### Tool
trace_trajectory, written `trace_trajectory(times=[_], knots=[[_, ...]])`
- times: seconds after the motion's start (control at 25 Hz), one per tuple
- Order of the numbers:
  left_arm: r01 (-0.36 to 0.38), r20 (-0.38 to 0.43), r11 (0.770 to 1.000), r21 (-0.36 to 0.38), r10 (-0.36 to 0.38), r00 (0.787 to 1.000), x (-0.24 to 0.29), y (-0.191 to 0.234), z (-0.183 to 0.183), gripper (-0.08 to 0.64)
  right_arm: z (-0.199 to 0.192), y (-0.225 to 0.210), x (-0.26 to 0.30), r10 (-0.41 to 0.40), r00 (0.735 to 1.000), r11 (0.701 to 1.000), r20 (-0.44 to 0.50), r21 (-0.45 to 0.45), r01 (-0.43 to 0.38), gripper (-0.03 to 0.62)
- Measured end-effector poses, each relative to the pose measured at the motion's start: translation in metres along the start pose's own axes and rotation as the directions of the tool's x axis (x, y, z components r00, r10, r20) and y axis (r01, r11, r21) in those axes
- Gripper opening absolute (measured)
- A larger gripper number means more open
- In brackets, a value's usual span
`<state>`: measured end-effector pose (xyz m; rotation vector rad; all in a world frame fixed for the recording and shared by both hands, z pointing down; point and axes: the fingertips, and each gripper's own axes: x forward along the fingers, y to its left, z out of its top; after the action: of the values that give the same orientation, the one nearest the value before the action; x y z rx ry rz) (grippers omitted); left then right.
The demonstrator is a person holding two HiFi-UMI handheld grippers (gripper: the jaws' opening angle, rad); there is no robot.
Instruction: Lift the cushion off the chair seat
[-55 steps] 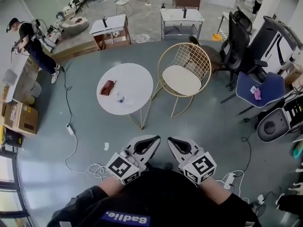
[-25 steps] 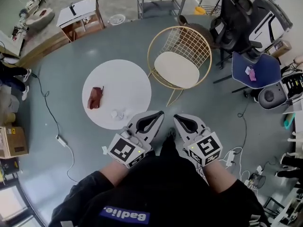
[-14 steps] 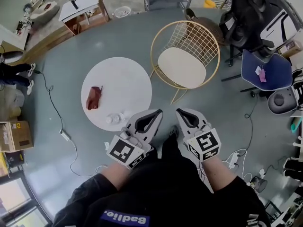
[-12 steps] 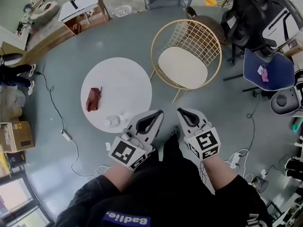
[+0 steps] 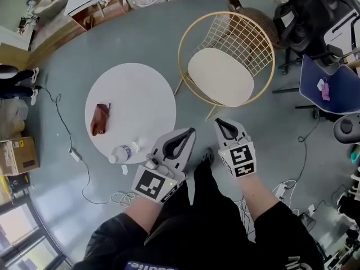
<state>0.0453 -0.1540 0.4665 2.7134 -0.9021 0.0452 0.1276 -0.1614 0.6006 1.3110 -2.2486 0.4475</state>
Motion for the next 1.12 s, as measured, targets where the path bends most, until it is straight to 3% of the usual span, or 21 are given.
trace_trajectory(times=[0.2,0.68,0.96,1.0,1.08,1.12], knots=[[-0.013,-0.023,1.000,-0.009,0.013,1.000,0.014,0.002,-0.029,0.003,-0.038,-0.015,0.029,-0.006,0.999,0.998,-0.052,-0.062,0.002,0.028],[-0.028,-0.112,0.997,-0.065,0.021,0.993,0.019,0.029,-0.076,0.003,-0.138,-0.068,0.121,-0.142,0.961,0.962,-0.236,-0.263,0.077,0.031],[-0.025,-0.155,0.998,-0.059,0.015,0.988,0.016,0.035,-0.097,0.003,-0.189,-0.090,0.166,-0.230,0.915,0.904,-0.332,-0.422,0.074,0.033],[-0.025,-0.160,0.998,-0.058,0.015,0.987,0.015,0.036,-0.100,0.003,-0.194,-0.093,0.171,-0.247,0.907,0.891,-0.342,-0.449,0.074,0.048],[-0.027,-0.167,0.998,-0.057,0.017,0.986,0.013,0.039,-0.105,0.003,-0.208,-0.100,0.182,-0.286,0.887,0.861,-0.364,-0.504,0.071,0.149],[-0.027,-0.169,0.998,-0.058,0.017,0.985,0.012,0.039,-0.108,0.003,-0.215,-0.104,0.188,-0.308,0.874,0.843,-0.375,-0.533,0.069,0.155]])
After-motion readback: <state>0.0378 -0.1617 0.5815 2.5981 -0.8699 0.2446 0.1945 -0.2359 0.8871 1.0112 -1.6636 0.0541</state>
